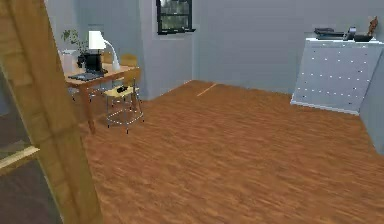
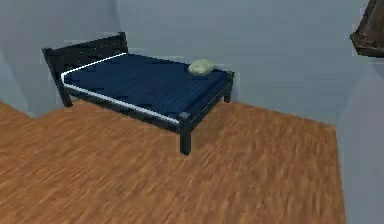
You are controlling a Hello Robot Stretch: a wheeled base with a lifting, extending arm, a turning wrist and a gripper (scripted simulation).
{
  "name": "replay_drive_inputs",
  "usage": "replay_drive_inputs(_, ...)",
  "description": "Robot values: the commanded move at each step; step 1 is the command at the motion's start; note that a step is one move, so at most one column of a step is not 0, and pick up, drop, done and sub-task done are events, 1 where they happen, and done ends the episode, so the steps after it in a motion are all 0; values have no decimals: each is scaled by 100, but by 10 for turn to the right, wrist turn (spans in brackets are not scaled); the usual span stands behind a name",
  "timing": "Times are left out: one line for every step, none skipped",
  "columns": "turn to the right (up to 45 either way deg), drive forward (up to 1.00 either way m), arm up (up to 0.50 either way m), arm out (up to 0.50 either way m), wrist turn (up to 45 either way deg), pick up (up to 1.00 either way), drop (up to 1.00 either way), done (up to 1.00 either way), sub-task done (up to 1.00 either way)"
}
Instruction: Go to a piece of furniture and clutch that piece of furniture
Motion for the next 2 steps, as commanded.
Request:
replay_drive_inputs(450, 0, 0, 0, 0, 0, 0, 0, 0)
replay_drive_inputs(450, 0, 0, 0, 0, 0, 0, 0, 0)
